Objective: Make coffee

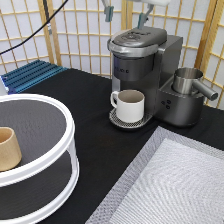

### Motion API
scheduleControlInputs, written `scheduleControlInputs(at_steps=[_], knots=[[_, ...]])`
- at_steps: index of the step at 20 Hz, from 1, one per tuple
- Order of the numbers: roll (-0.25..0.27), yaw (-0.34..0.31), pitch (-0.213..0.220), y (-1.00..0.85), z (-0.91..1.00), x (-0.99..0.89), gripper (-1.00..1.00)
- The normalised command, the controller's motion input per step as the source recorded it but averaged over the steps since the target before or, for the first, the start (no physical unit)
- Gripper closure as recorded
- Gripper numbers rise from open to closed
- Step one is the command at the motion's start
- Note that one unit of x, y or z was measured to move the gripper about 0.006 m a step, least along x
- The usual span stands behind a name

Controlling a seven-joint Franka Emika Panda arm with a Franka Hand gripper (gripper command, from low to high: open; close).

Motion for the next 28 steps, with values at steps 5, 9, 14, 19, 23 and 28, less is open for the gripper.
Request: scheduleControlInputs(at_steps=[5, 9, 14, 19, 23, 28], knots=[[0.000, 0.375, -0.001, 0.00, 0.15, 0.00, -1.00], [0.000, 0.375, -0.006, 0.00, 0.42, 0.00, -1.00], [0.000, 0.359, -0.038, 0.03, 0.19, -0.10, -1.00], [-0.003, 0.294, -0.117, 0.08, -0.06, -0.37, -1.00], [-0.071, 0.176, -0.198, 0.10, -0.14, -0.45, -1.00], [-0.050, 0.043, -0.216, -0.07, -0.04, -0.43, -1.00]])
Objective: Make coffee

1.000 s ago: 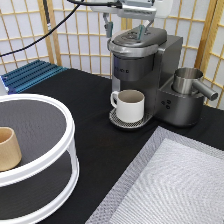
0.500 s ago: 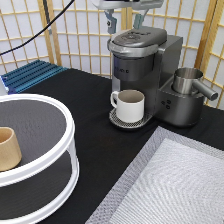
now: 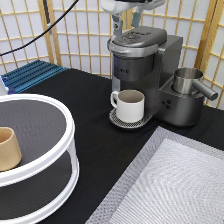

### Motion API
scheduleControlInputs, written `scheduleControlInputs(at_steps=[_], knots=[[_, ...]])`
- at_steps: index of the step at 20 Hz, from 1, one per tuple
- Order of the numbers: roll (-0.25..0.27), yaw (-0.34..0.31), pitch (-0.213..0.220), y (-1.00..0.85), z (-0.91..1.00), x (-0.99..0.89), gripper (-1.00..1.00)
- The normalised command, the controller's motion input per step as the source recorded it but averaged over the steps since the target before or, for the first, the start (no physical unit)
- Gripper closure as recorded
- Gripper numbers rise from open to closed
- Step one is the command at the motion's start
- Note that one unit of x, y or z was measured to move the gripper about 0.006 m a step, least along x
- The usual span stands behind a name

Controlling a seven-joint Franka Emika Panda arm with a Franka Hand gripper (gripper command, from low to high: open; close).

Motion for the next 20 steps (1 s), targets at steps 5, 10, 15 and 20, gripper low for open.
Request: scheduleControlInputs(at_steps=[5, 10, 15, 20], knots=[[-0.034, 0.031, -0.207, -0.21, -0.17, -0.48, -1.00], [-0.021, 0.043, -0.168, -0.23, -0.23, -0.55, -1.00], [-0.022, 0.098, -0.114, -0.08, -0.39, -0.79, -1.00], [-0.024, 0.111, -0.113, -0.13, -0.38, -0.79, -1.00]])
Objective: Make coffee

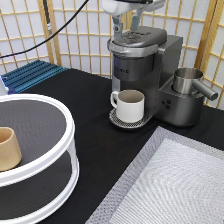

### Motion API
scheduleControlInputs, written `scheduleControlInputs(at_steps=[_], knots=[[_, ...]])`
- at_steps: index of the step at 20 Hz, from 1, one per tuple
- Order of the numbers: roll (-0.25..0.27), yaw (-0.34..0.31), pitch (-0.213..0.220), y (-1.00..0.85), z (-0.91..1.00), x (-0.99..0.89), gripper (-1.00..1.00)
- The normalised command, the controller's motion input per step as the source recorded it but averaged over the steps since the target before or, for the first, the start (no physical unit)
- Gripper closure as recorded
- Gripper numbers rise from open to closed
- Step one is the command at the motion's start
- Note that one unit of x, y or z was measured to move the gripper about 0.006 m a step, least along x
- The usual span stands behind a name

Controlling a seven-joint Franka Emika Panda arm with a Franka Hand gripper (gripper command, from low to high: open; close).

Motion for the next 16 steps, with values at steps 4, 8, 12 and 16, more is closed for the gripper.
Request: scheduleControlInputs(at_steps=[4, 8, 12, 16], knots=[[-0.010, 0.103, -0.107, -0.26, -0.21, -0.61, -1.00], [0.000, 0.101, -0.087, -0.31, -0.07, -0.28, -1.00], [0.017, 0.085, -0.052, -0.20, 0.12, -0.01, -1.00], [0.030, 0.079, -0.030, -0.15, 0.08, 0.05, -1.00]])
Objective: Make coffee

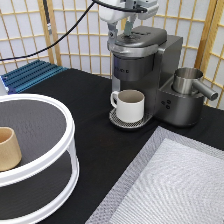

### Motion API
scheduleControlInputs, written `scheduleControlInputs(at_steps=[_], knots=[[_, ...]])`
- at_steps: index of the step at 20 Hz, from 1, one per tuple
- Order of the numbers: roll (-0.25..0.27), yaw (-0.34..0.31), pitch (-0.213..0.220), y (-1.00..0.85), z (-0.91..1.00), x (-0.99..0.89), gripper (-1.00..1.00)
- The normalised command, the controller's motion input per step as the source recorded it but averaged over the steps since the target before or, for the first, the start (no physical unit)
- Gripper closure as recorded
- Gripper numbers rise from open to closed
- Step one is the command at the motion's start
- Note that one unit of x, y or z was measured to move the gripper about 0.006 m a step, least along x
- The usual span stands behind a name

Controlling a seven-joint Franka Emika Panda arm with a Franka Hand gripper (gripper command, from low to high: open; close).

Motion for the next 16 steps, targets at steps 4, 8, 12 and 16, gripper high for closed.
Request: scheduleControlInputs(at_steps=[4, 8, 12, 16], knots=[[0.007, 0.073, -0.001, 0.00, 0.23, 0.24, -1.00], [0.031, 0.066, 0.000, -0.11, 0.28, 0.33, -1.00], [0.047, 0.056, -0.003, -0.17, 0.26, 0.40, -1.00], [0.070, 0.062, -0.011, -0.30, 0.06, 0.27, -1.00]])
